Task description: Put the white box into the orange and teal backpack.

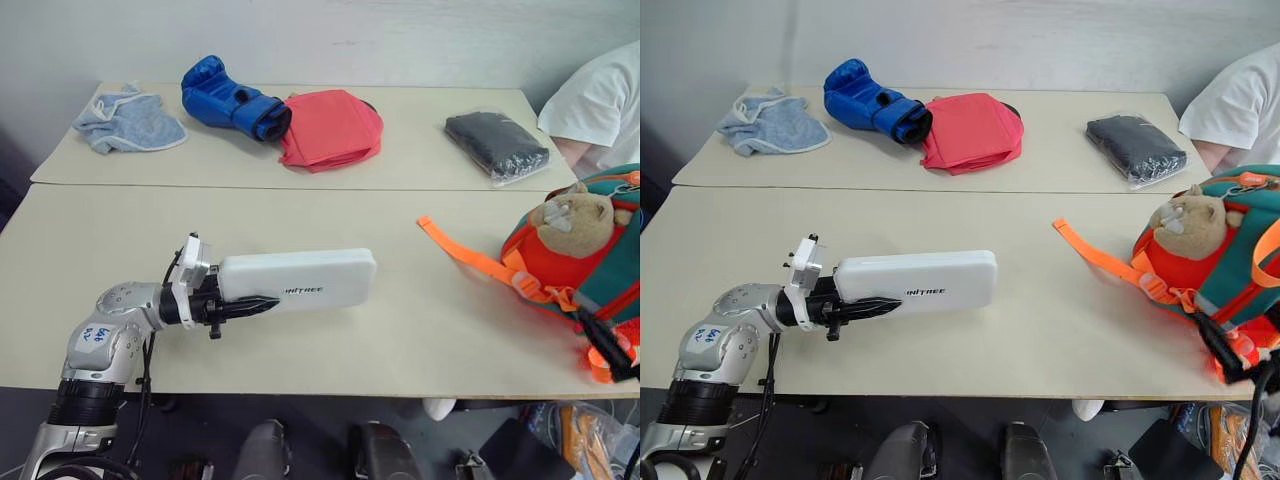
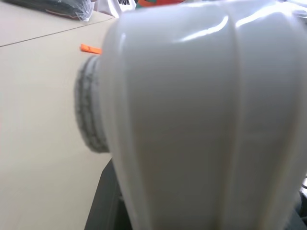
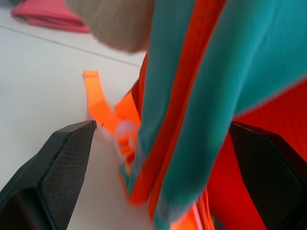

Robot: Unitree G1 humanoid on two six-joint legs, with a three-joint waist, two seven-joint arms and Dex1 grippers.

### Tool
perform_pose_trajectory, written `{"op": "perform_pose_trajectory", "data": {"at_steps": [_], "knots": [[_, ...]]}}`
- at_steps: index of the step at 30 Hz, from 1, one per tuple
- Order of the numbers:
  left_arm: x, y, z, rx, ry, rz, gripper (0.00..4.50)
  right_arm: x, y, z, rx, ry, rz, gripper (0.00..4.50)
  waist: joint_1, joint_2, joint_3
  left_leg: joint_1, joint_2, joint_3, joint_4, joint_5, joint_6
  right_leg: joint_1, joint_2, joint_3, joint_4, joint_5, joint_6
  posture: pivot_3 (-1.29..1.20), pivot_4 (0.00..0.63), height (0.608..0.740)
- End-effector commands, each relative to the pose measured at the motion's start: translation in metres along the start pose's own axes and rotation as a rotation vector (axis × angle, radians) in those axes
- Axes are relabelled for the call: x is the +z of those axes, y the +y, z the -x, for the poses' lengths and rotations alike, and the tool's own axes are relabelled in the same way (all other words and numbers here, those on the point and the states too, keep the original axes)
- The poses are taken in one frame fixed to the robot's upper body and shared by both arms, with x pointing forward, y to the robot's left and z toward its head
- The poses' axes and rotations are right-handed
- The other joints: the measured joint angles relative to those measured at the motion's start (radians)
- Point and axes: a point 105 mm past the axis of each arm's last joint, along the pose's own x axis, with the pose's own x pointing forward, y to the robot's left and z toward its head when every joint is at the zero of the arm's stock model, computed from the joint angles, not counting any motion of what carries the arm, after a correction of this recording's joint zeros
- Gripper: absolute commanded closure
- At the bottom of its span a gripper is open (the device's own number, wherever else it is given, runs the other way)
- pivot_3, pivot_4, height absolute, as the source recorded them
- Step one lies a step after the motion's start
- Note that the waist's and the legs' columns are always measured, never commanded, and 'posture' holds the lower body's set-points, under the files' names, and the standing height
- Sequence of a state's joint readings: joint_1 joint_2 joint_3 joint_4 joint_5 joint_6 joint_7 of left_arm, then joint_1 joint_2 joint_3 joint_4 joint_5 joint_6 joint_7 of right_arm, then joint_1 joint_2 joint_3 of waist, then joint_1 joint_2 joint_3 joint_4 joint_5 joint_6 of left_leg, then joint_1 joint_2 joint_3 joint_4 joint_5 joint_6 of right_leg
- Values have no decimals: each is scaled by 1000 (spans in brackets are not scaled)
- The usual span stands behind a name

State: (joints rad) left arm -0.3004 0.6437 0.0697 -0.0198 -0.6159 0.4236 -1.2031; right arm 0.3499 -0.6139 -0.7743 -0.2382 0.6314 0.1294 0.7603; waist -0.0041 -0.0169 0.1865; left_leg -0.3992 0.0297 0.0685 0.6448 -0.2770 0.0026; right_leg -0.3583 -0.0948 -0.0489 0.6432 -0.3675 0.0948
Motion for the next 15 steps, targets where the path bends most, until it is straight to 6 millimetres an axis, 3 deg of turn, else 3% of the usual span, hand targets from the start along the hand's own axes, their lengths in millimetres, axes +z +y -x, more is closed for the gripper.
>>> {"op": "perform_pose_trajectory", "data": {"at_steps": [1,12,15], "knots": [[12,0,3,16,-39,-46,3174,-3,4,-18,73,6,-14,583,1,0,0,0,0,0,0,0,0,0,0,0,0,0,0,0,150,740],[27,3,20,117,-102,-28,3174,8,30,-57,240,-86,-36,4330,-6,0,0,-1,0,0,2,1,0,0,0,-1,1,0,0,0,150,740],[41,14,34,207,-190,26,3174,34,91,-94,505,-190,-88,4485,-25,0,0,-1,0,0,3,2,-1,0,0,-1,2,0,0,0,150,740]]}}
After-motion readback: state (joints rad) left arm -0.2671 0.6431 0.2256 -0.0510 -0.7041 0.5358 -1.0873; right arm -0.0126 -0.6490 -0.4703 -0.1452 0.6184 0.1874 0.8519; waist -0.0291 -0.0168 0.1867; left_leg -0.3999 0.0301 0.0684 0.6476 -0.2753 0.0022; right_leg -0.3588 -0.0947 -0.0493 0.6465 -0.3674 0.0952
